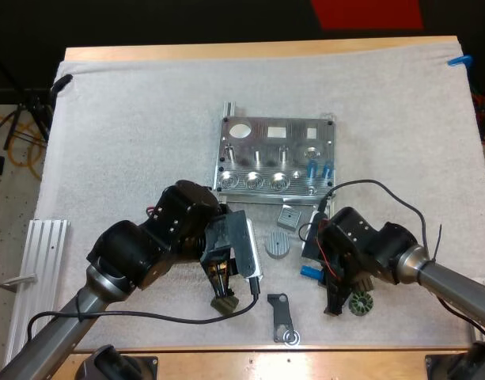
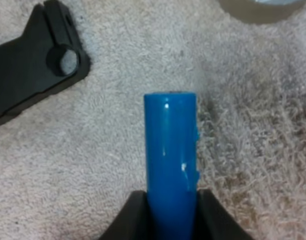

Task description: Load cells from right to left

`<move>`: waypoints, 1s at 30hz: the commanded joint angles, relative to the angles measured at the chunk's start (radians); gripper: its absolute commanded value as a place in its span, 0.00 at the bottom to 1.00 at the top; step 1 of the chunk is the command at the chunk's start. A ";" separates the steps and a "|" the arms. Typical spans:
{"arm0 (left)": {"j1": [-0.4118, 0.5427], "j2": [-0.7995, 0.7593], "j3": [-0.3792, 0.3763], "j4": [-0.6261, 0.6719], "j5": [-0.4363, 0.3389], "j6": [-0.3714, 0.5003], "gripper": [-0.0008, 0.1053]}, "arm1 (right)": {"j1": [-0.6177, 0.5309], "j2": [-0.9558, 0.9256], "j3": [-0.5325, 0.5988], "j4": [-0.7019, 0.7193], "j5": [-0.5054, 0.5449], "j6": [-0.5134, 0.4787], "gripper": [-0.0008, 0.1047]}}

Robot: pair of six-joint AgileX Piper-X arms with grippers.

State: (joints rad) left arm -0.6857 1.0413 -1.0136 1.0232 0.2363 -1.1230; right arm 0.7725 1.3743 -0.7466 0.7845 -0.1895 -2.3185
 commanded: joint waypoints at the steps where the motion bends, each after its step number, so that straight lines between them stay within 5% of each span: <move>1: -0.001 -0.005 -0.001 -0.016 0.007 0.001 0.55 | 0.001 0.008 -0.002 -0.010 -0.017 -0.012 0.21; 5: -0.001 -0.005 -0.001 -0.023 0.007 0.001 0.55 | 0.001 0.011 -0.006 -0.008 -0.013 -0.006 0.54; 18: -0.001 -0.003 -0.001 -0.057 0.007 0.051 0.55 | 0.001 -0.049 -0.007 0.024 -0.010 0.087 0.53; 30: -0.001 0.079 -0.001 -0.063 0.019 0.120 0.55 | 0.001 -0.322 -0.007 0.144 -0.034 0.418 0.53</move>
State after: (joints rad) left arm -0.6857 1.1184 -1.0136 0.9628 0.2438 -1.0094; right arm 0.7725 1.0695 -0.7467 0.9168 -0.2125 -1.9291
